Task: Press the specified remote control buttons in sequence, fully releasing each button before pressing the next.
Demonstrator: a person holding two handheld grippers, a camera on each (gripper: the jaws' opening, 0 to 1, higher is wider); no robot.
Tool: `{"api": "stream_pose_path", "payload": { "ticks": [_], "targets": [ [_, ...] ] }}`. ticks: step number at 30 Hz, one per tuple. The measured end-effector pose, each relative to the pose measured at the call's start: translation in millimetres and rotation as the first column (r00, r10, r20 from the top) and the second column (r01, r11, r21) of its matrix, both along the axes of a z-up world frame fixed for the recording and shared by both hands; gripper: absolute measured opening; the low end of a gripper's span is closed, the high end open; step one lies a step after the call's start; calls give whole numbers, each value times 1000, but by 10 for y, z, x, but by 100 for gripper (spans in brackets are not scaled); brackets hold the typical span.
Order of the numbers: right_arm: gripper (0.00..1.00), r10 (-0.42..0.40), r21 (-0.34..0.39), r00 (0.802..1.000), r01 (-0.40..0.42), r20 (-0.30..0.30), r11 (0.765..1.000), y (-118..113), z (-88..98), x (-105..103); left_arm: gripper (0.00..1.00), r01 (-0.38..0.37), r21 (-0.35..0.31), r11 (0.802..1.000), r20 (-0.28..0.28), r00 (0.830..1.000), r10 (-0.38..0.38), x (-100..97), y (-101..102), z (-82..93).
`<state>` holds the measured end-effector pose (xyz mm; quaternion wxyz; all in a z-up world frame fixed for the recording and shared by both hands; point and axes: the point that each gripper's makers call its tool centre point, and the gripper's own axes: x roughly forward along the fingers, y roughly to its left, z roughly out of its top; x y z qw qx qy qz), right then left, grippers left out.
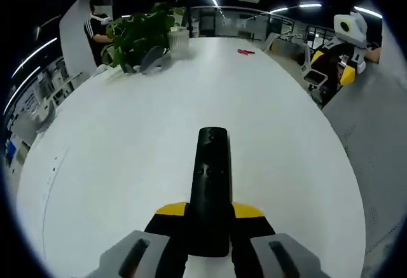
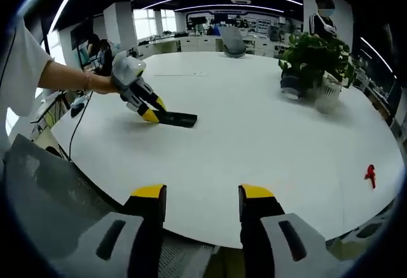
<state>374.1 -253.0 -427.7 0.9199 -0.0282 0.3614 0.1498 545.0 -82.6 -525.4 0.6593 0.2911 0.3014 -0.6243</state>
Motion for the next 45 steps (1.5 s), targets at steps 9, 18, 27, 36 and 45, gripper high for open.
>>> {"api": "stream_pose_path", "payload": {
  "ticks": [9, 18, 27, 36, 45],
  "targets": [
    [44, 23, 9, 1000, -23, -17, 1000, 39, -30, -23, 23, 42, 16, 999, -23, 999, -42, -556, 92, 18],
    [43, 58, 14, 998, -58, -35, 998, 89, -53, -49, 23, -2, 15, 1000, -75, 997, 4, -995, 174, 74],
    [41, 264, -70, 961, -270, -82, 960, 328, -96, -139, 24, -19, -13, 1000, -62, 998, 18, -1374, 206, 96],
    [25, 534, -25, 840, -538, -91, 843, 852, -35, 103, 24, -4, 0, 1000, -65, 998, 4, -1612, 280, 111],
    [13, 674, -39, 705, -697, -220, 716, 1093, -527, 20, 24, 21, 16, 1000, -69, 997, -20, -1738, 374, 105]
  ]
}}
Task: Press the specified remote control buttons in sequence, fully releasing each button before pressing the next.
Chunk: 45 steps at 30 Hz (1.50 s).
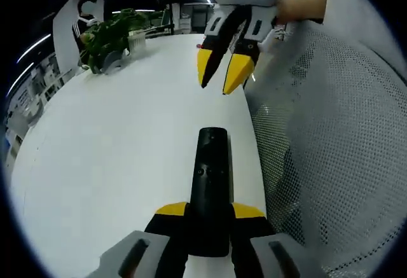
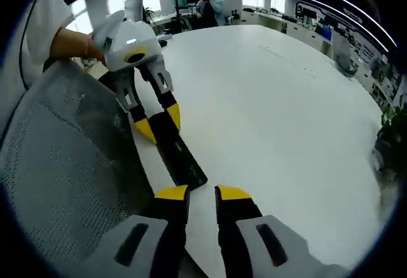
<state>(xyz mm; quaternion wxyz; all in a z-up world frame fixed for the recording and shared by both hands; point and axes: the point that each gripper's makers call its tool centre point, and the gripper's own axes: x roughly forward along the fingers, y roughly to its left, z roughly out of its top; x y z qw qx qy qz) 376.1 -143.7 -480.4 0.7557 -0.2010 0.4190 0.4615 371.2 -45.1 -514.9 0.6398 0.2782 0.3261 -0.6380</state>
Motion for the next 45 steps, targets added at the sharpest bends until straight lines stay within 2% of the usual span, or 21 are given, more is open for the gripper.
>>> {"api": "stream_pose_path", "payload": {
  "ticks": [7, 11, 14, 19, 23, 24, 28, 32, 34, 36, 39, 40, 43, 45],
  "targets": [
    [0, 101, -30, 995, -101, 2, 994, 145, -110, -38, 24, -21, -2, 1000, 8, 1000, 21, -22, 11, -15],
    [0, 136, -67, 990, -134, 21, 989, 184, -158, 25, 24, 2, 1, 1000, 19, 1000, -2, -23, 6, -18],
    [0, 152, -71, 988, -152, -2, 986, 196, -210, -7, 24, 33, 5, 999, 56, 998, -33, -29, 17, -27],
    [0, 201, -105, 979, -200, 5, 974, 215, -245, -55, 24, 33, 14, 999, 48, 998, -34, -29, 11, -26],
    [0, 273, -182, 962, -268, 4, 946, 185, -314, -91, 24, 34, 11, 999, 46, 998, -34, -32, 12, -24],
    [0, 288, -175, 957, -280, 23, 944, 223, -304, -73, 24, 30, 9, 1000, 45, 999, -31, -30, 13, -24],
    [0, 354, -232, 935, -338, 30, 912, 206, -307, -91, 24, 29, 8, 1000, 44, 999, -30, -29, 8, -26],
    [0, 463, -309, 885, -427, 48, 850, 211, -313, -91, 24, 30, -7, 1000, 47, 998, -30, -33, 10, -30],
    [0, 488, -334, 871, -446, 49, 830, 212, -319, -100, 24, 25, -21, 999, 48, 999, -24, -35, 9, -31],
    [0, 503, -351, 863, -459, 42, 816, 219, -321, -102, 24, 24, -26, 999, 48, 999, -23, -36, 2, -28],
    [0, 507, -360, 861, -464, 32, 810, 216, -324, -97, 24, 32, -24, 999, 48, 998, -31, -38, -4, -34],
    [0, 496, -355, 868, -455, 28, 816, 211, -325, -91, 24, 32, -25, 999, 47, 998, -31, -36, -2, -35],
    [0, 400, -280, 916, -381, 13, 881, 208, -318, -85, 24, 30, -33, 999, 42, 999, -29, -37, -3, -32],
    [0, 350, -239, 937, -339, 4, 910, 204, -313, -77, 24, 26, -41, 999, 36, 999, -24, -32, 0, -34]
  ]
}}
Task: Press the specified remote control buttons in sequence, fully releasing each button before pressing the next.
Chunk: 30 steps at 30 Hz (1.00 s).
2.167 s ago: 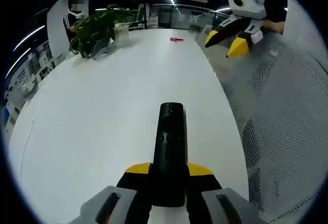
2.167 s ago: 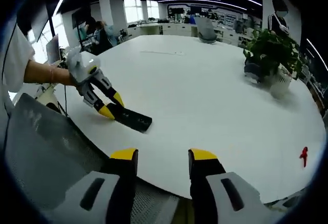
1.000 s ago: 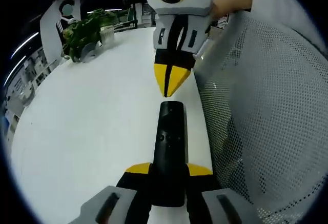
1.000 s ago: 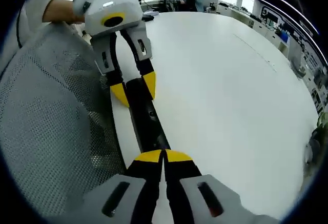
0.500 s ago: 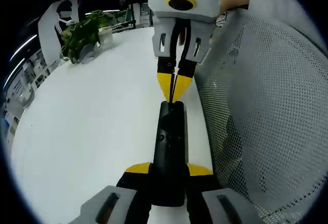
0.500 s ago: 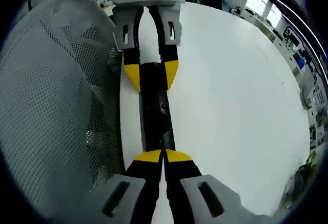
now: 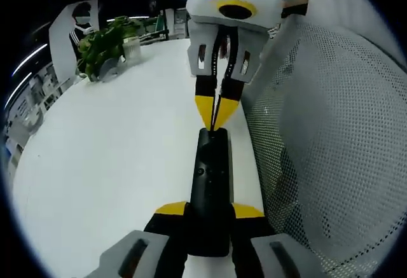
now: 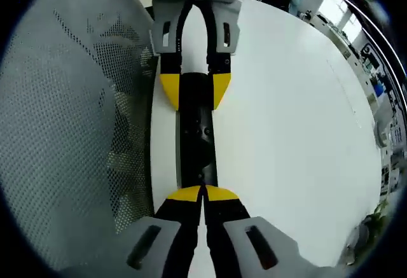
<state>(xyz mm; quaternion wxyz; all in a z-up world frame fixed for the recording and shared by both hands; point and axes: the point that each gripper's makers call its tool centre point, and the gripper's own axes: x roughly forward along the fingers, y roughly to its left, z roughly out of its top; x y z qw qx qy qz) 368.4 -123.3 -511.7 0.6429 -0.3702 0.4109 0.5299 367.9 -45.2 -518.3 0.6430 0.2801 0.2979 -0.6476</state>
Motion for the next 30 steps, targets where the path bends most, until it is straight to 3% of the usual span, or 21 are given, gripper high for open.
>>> {"api": "stream_pose_path", "payload": {
  "ticks": [2, 4, 6, 12, 16, 18, 20, 24, 30],
  "targets": [
    [0, -66, 36, 997, 67, -29, 997, -6, 5, 10, 24, -10, -12, 1000, -16, 1000, 10, 6, 3, 0],
    [0, -61, 57, 998, 62, -30, 996, -11, 15, 17, 24, -11, -17, 1000, -22, 1000, 11, 5, 1, -1],
    [0, -142, 96, 988, 147, -55, 985, -4, 16, 15, 24, -10, -15, 1000, -23, 1000, 9, 0, -2, -3],
    [0, -117, 88, 993, 117, -6, 989, 19, 26, -1, 24, -10, 6, 1000, -11, 1000, 10, -4, -3, -16],
    [0, -122, 116, 992, 123, -15, 986, 119, 48, -36, 24, -32, 6, 999, -7, 999, 32, -15, -9, -11],
    [0, -58, 57, 997, 56, 45, 997, 96, 27, -17, 24, -36, 9, 999, 4, 999, 36, -21, -11, -10],
    [0, -66, 42, 996, 63, 66, 997, 112, 25, 3, 24, -46, 4, 999, 3, 999, 46, -15, -9, -8],
    [0, -72, 18, 997, 71, 38, 997, 102, 26, 9, 24, -48, -11, 999, 1, 999, 48, -11, -8, -8],
    [0, 16, -68, 1000, -16, 8, 998, 123, 15, 4, 25, -59, -20, 998, 3, 998, 59, -12, -12, -3]
  ]
}}
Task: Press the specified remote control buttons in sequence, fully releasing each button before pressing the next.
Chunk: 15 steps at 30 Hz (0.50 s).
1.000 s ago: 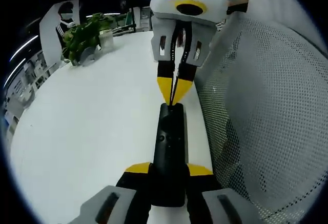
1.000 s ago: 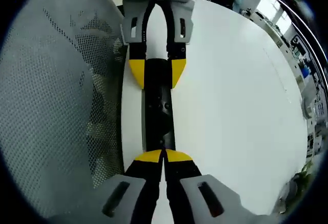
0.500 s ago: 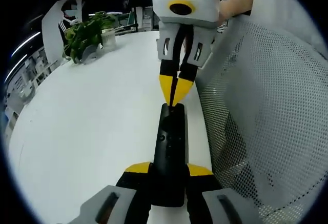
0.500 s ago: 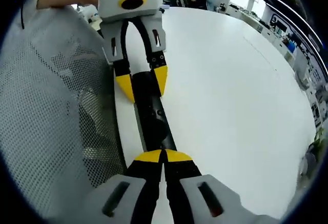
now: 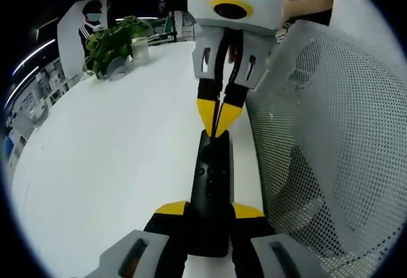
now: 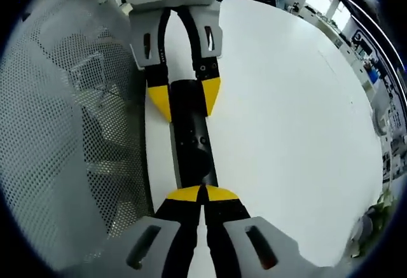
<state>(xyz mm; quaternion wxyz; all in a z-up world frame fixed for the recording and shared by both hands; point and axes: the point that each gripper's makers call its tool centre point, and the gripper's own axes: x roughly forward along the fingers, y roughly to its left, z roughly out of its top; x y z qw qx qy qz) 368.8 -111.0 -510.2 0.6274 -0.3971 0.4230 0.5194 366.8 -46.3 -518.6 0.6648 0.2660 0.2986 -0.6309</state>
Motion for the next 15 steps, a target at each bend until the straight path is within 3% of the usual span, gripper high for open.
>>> {"api": "stream_pose_path", "payload": {
  "ticks": [3, 5, 6, 10, 13, 15],
  "targets": [
    [0, 15, -3, 1000, -15, -7, 1000, -15, 5, -5, 25, 0, -9, 1000, -2, 1000, 0, 2, 2, 3],
    [0, -91, 43, 996, 92, -26, 995, -14, 8, -9, 25, -1, -8, 1000, -2, 1000, 1, -1, 1, 7],
    [0, -103, 56, 995, 104, -16, 993, -16, 10, -5, 25, 6, -5, 1000, 1, 1000, -6, -3, 3, 8],
    [0, -47, 60, 997, 43, 65, 997, -16, 17, -39, 25, -5, -2, 1000, -3, 1000, 5, -9, 4, 14],
    [0, 1, 43, 998, -4, 67, 999, -16, 10, -28, 25, -13, 3, 1000, 4, 1000, 13, -18, -1, 19],
    [0, -32, 44, 999, 30, 40, 999, -14, 10, -12, 25, -1, 17, 1000, 5, 1000, 1, -20, -2, 20]
  ]
}}
